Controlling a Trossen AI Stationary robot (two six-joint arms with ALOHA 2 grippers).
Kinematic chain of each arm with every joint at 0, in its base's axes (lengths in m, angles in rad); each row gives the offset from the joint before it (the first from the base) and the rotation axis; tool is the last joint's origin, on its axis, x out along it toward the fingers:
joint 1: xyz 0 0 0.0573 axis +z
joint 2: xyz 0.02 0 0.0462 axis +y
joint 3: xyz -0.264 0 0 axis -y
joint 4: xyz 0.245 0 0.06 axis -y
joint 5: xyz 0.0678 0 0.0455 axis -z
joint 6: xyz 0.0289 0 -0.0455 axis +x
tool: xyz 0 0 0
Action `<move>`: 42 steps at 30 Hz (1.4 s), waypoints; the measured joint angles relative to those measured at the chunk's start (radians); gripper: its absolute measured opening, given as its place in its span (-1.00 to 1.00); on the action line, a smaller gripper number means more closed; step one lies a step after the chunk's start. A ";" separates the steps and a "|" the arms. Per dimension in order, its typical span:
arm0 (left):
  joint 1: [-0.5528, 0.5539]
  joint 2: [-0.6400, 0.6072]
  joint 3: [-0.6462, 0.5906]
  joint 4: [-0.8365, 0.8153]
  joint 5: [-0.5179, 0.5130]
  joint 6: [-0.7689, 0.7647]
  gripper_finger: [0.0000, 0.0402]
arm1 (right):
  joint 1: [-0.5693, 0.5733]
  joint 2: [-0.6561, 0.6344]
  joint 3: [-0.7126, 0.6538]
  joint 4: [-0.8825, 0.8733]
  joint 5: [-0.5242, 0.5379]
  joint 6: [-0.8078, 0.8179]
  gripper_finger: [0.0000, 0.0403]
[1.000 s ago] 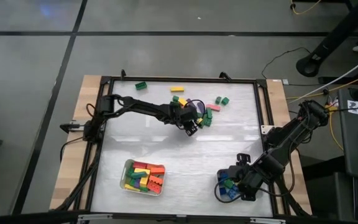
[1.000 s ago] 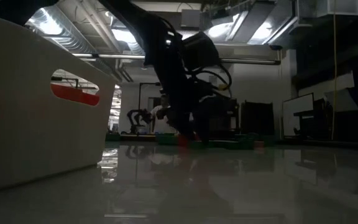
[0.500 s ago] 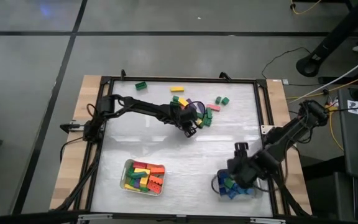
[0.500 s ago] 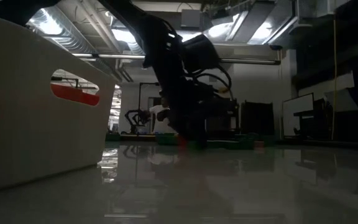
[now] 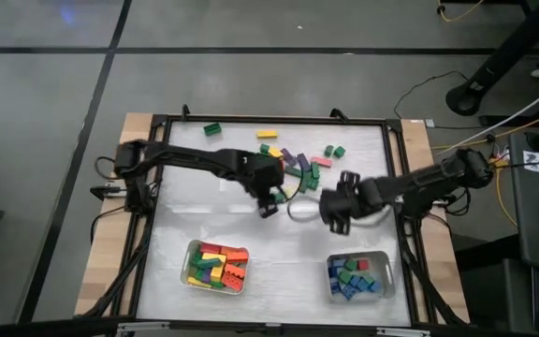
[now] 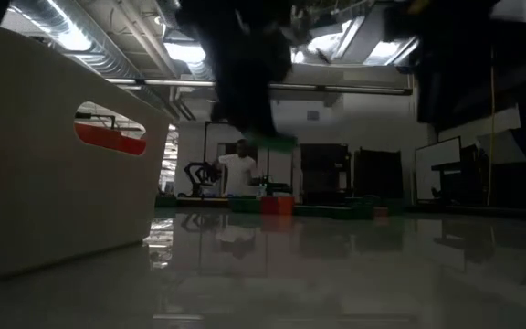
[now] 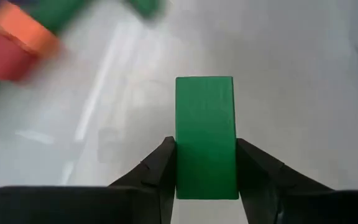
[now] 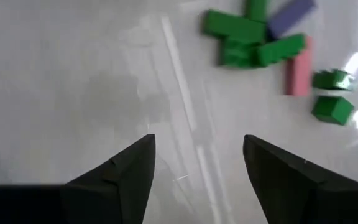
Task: Sort blocks by size
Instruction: Put the rectangular green block into the white bin, then put the rectangular green game piece into the white bin
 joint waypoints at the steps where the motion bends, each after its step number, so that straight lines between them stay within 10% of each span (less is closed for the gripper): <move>1: -0.016 -0.031 0.000 -0.042 0.024 0.006 -0.39 | -0.037 0.000 0.000 0.007 0.000 0.000 0.20; 11: -0.311 -0.152 0.000 -0.377 0.094 -0.052 -0.37 | -0.355 0.001 -0.083 0.219 -0.084 -0.001 0.20; 22: -0.590 -0.132 -0.001 -0.353 -0.017 -0.239 -0.31 | -0.554 0.006 -0.125 0.421 -0.159 0.041 0.20; 42: -0.652 -0.097 0.000 -0.348 -0.132 -0.316 0.04 | -0.608 0.204 -0.125 0.454 -0.169 0.108 0.20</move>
